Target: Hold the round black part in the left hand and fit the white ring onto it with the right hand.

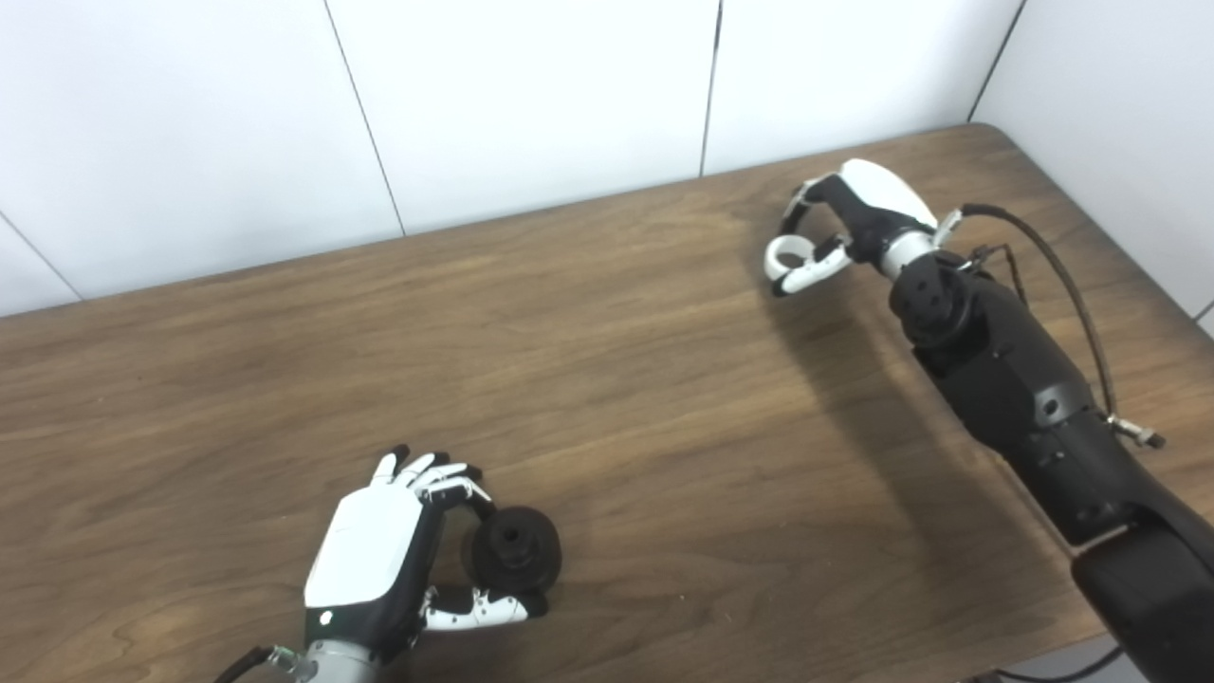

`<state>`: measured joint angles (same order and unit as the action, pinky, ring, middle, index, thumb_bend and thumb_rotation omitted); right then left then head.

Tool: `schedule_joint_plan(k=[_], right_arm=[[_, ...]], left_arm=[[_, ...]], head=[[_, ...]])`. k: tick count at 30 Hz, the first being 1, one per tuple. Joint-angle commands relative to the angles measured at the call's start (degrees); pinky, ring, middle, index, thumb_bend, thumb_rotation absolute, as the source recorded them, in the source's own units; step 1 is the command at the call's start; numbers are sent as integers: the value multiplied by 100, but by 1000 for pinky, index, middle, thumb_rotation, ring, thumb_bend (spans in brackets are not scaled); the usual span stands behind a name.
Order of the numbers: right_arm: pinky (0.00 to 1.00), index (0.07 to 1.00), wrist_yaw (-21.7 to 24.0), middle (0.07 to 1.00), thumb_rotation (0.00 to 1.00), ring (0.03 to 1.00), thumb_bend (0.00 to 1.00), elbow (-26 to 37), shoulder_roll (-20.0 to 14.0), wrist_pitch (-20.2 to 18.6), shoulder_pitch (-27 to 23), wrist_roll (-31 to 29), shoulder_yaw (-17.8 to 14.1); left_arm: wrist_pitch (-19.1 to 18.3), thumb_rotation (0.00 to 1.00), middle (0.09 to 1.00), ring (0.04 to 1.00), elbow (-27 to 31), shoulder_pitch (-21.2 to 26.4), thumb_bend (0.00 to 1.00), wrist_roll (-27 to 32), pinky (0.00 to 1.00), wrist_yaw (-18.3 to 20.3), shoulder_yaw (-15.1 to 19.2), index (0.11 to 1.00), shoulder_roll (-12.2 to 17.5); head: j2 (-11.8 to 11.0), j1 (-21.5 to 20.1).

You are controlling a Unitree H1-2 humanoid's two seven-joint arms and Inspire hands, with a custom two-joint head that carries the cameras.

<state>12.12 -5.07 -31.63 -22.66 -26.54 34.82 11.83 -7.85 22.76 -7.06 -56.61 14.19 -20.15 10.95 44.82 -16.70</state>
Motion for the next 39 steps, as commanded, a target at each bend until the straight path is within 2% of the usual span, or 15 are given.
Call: schedule_joint_plan(k=[1, 8, 14, 22, 30, 39], right_arm=[[844, 488, 194, 853, 133, 951, 517, 522, -136, -47, -223, 169, 68], [990, 487, 752, 829, 134, 942, 520, 1449, 59, -206, -216, 462, 402], [1000, 487, 1485, 827, 136, 933, 520, 2416, 214, -330, -129, 633, 761], [1000, 486, 2240, 827, 137, 940, 521, 3123, 682, -398, 129, 853, 1056], [1000, 485, 2299, 835, 138, 948, 520, 3252, 950, 38, 452, 901, 1281], [1000, 485, 2612, 836, 136, 951, 521, 3803, 1045, 52, 608, 817, 1324]], left_arm=[[-84, 50, 778, 893, -41, -94, 524, -112, 1000, 168, -39, 481, 38], [-141, 50, 775, 899, -60, -89, 524, -188, 1000, 208, -105, 481, -39], [-229, 50, 780, 903, -76, -85, 524, -274, 1000, 256, -164, 481, -156], [-271, 52, 787, 902, -148, -68, 525, -485, 1000, 179, -296, 481, -262], [-373, 54, 792, 906, -156, -49, 525, -640, 1000, 228, -387, 481, -387], [-460, 53, 792, 904, -208, 6, 523, -819, 1000, 215, -515, 481, -513]], head=[[5, 30], [53, 212], [90, 504], [153, 881], [216, 1195], [301, 1578]])
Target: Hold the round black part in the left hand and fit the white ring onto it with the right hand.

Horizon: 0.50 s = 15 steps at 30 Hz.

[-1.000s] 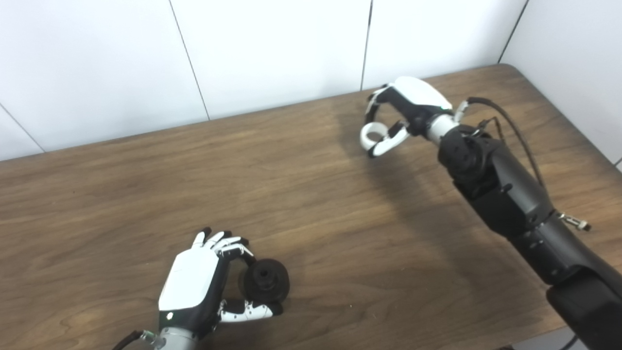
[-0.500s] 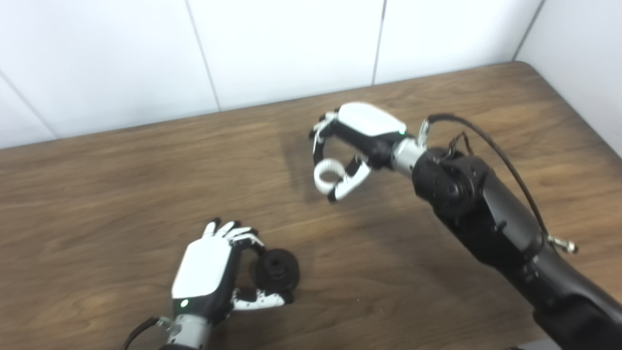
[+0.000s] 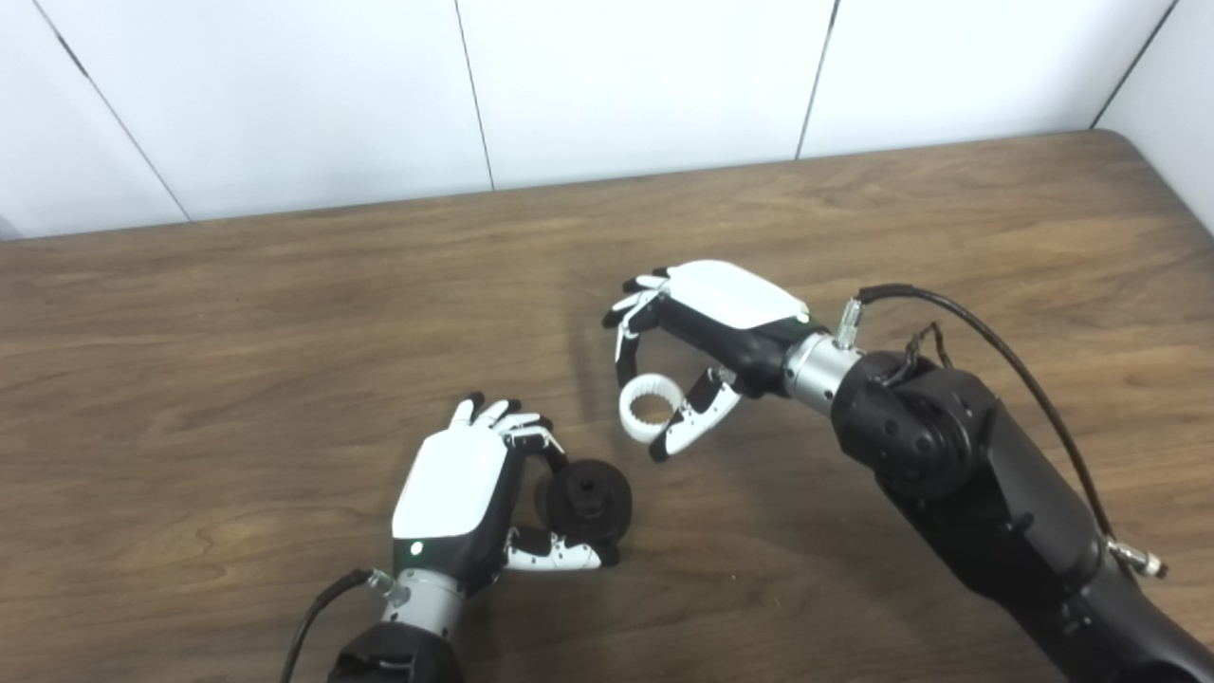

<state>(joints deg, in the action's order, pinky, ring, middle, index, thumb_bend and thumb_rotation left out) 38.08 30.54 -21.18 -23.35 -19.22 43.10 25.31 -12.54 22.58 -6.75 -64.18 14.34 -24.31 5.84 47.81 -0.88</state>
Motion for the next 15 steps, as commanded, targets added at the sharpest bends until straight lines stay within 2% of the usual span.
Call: schedule_joint_plan(k=[1, 15], right_arm=[[1000, 485, 67, 839, 137, 954, 521, 302, 15, 122, -108, -21, -26], [1000, 484, 357, 835, 138, 959, 518, 620, 189, 142, -73, -79, -104]], left_arm=[[12, 53, 789, 903, -216, -22, 523, -64, 1000, 164, -111, 481, -11], [-98, 51, 785, 906, -280, 26, 524, -197, 1000, 180, -206, 481, -183]], head=[[7, 52], [107, 296]])
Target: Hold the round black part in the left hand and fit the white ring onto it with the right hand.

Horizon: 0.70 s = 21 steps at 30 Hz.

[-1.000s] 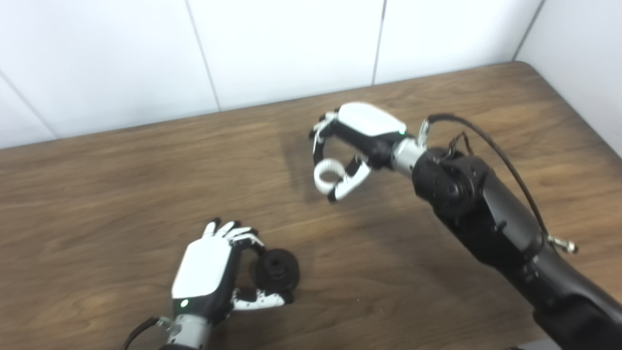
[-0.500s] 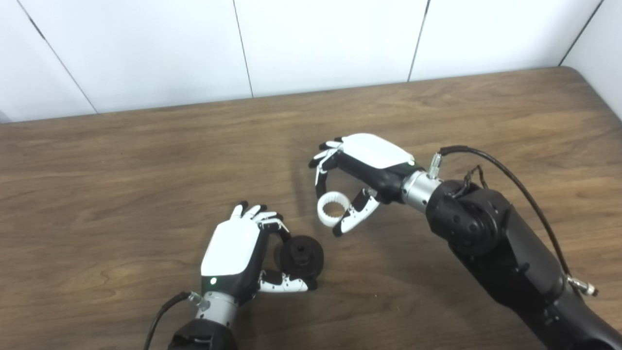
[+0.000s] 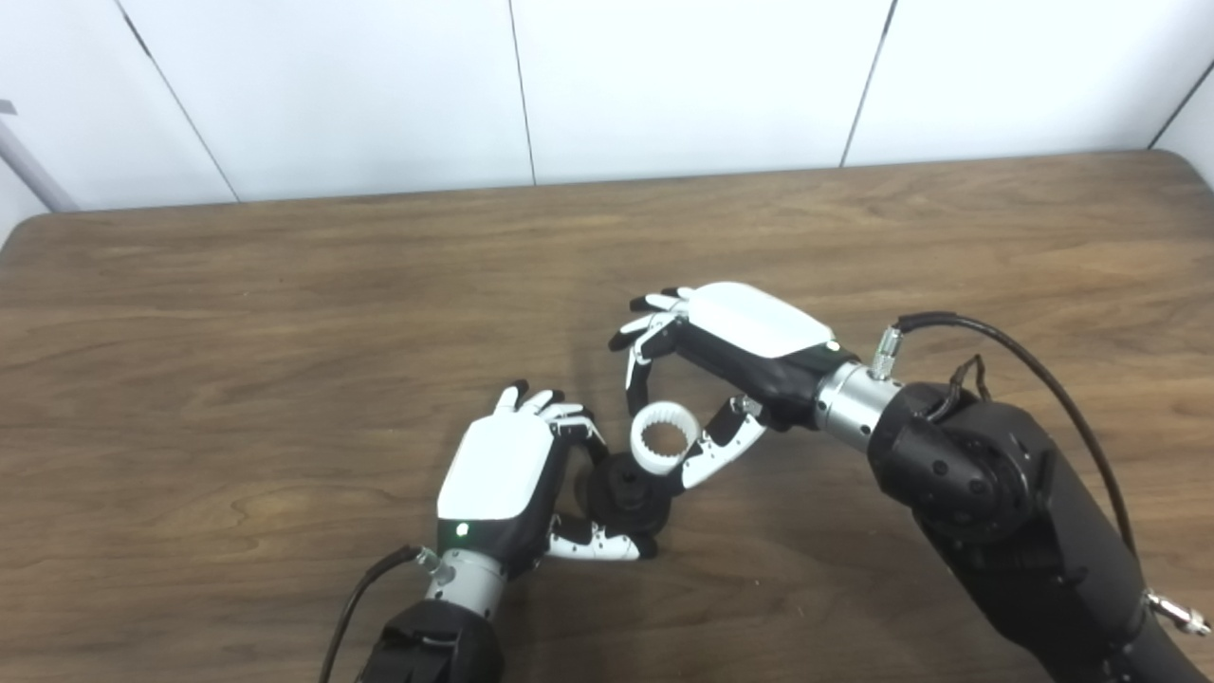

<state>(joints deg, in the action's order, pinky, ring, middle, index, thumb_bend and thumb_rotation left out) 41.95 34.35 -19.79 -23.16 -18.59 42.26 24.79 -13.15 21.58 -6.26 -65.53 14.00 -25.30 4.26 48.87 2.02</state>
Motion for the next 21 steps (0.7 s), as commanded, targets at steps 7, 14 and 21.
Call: schedule_joint_plan(k=[7, 14, 21], right_arm=[[1000, 485, -30, 836, 137, 961, 517, 174, 157, 196, -71, -5, -22], [991, 485, -42, 836, 136, 958, 518, 50, 196, 262, 10, 64, 25], [986, 485, -72, 834, 135, 956, 518, -70, 253, 330, 98, 93, 63]], left_arm=[[-112, 51, 790, 906, -135, -4, 524, -82, 1000, 300, -106, 480, -99], [-164, 51, 792, 904, -112, 16, 523, -119, 1000, 349, -126, 481, -136], [-190, 51, 789, 898, -106, 44, 523, -158, 1000, 347, -158, 481, -136]], head=[[49, 75], [93, 114], [130, 128]])
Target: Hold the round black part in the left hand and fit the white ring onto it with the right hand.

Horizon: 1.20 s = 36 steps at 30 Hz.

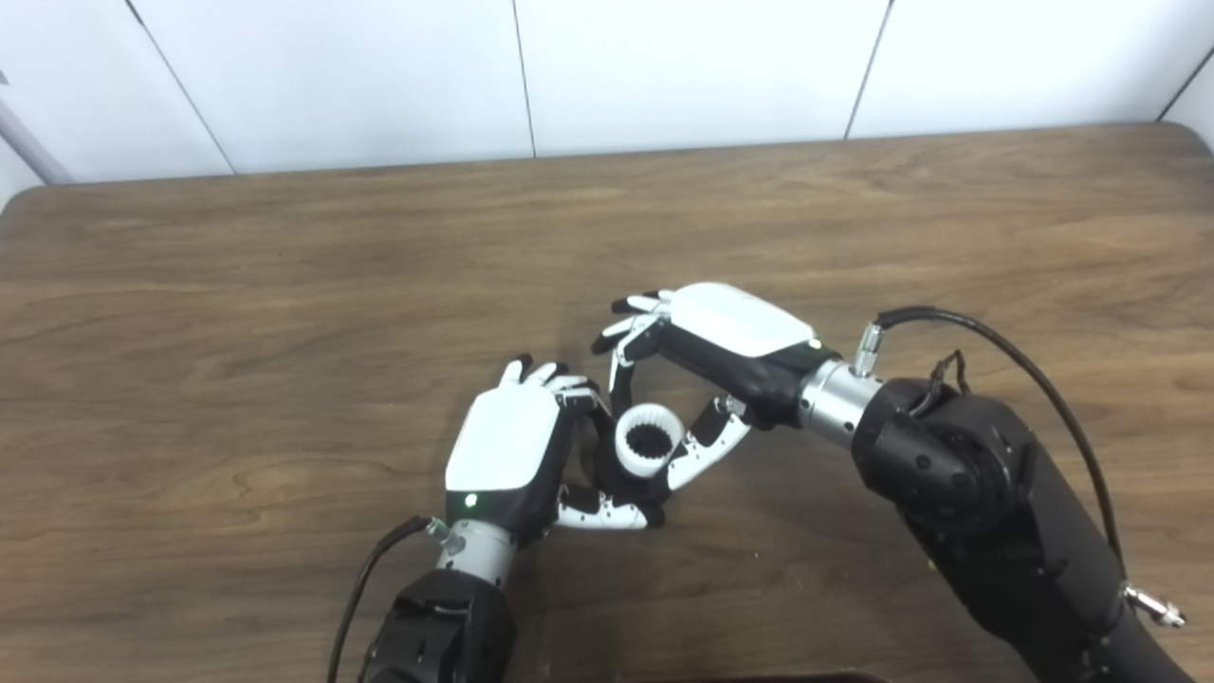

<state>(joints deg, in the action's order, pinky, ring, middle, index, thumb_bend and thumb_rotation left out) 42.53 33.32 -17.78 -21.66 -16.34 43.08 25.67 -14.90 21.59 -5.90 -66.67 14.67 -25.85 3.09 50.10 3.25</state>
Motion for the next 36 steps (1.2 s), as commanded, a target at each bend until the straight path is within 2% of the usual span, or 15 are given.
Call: schedule_joint_plan(k=[1, 20, 36], right_arm=[[987, 485, -131, 834, 135, 956, 518, 15, 63, 185, -114, 9, -20], [982, 485, -293, 842, 133, 964, 517, -282, 195, 311, 22, 72, 8], [863, 486, -455, 834, 135, 972, 516, -567, 226, 452, 3, 71, -42]], left_arm=[[-12, 51, 789, 898, -107, 9, 523, -37, 1000, 271, -102, 481, -20], [-27, 51, 789, 902, -103, 25, 524, -39, 1000, 297, -95, 480, -38], [-15, 51, 790, 904, -46, 2, 524, -4, 1000, 322, -97, 480, -32]], head=[[7, 5], [23, -1], [52, -28]])
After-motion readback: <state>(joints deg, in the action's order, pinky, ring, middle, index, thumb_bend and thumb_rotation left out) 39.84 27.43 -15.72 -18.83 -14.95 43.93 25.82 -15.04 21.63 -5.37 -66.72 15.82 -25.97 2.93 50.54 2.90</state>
